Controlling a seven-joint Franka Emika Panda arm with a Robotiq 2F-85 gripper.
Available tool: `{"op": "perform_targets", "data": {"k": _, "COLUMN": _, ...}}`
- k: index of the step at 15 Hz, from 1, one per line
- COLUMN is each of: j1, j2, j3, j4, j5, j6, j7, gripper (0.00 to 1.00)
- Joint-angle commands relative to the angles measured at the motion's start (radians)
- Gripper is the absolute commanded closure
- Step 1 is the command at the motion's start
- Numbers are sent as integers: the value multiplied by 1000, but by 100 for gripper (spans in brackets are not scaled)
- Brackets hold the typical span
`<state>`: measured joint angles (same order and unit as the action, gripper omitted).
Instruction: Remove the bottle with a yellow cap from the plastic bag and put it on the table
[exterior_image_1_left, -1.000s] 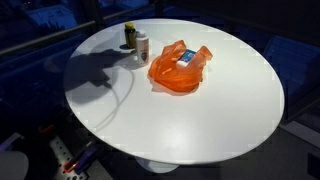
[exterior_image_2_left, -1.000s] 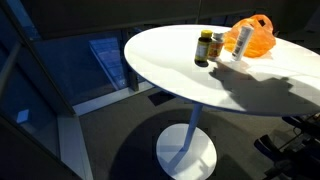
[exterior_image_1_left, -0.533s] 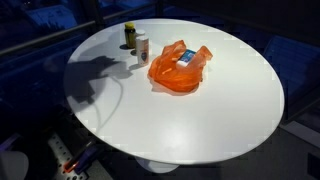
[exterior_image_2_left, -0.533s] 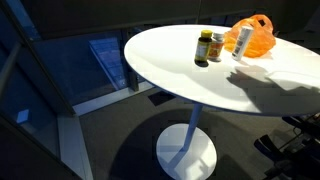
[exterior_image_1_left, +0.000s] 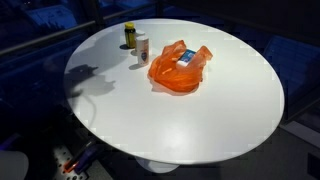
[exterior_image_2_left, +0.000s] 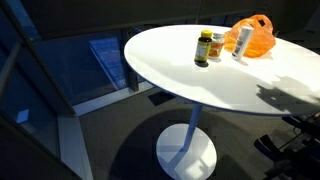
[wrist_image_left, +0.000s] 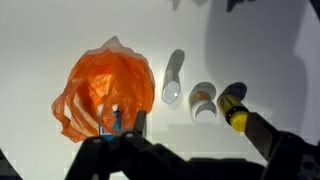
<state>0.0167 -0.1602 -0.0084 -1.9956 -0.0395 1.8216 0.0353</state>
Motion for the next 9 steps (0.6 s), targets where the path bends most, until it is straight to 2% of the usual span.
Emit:
{"op": "perform_targets", "data": {"k": 1, "j1": -14, "j2": -55, "j3": -16, "j4": 9, "j5": 62, "j6": -53, "j7": -31, "gripper": 0}}
{"op": "perform_targets", "data": {"k": 5, "j1": -17, "j2": -58, "j3": -24, "j4": 27, "j5": 96, "j6": -80, "j7": -33, "gripper": 0}}
{"op": "perform_targets", "data": {"k": 9, "j1": -16, "j2": -58, "j3": -14, "j4": 10, "j5": 72, "j6": -57, "j7": -7, "gripper": 0}}
